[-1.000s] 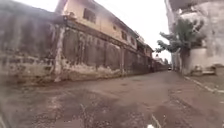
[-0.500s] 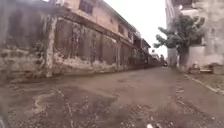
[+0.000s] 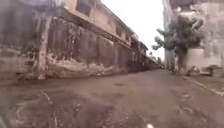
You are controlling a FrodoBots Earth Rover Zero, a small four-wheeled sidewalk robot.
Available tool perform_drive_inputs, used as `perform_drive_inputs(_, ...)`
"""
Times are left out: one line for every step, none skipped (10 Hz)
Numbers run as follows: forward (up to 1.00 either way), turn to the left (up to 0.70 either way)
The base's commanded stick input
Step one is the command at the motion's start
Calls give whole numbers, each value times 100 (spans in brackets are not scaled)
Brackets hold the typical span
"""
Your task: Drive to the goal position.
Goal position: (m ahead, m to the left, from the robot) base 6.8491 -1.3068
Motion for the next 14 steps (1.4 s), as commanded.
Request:
perform_drive_inputs(60, -15)
perform_drive_inputs(60, -15)
perform_drive_inputs(60, -15)
perform_drive_inputs(60, -15)
perform_drive_inputs(60, -15)
perform_drive_inputs(60, -15)
perform_drive_inputs(60, -15)
perform_drive_inputs(60, -15)
perform_drive_inputs(60, -15)
perform_drive_inputs(60, -15)
perform_drive_inputs(60, -15)
perform_drive_inputs(60, -15)
perform_drive_inputs(60, -15)
perform_drive_inputs(60, -15)
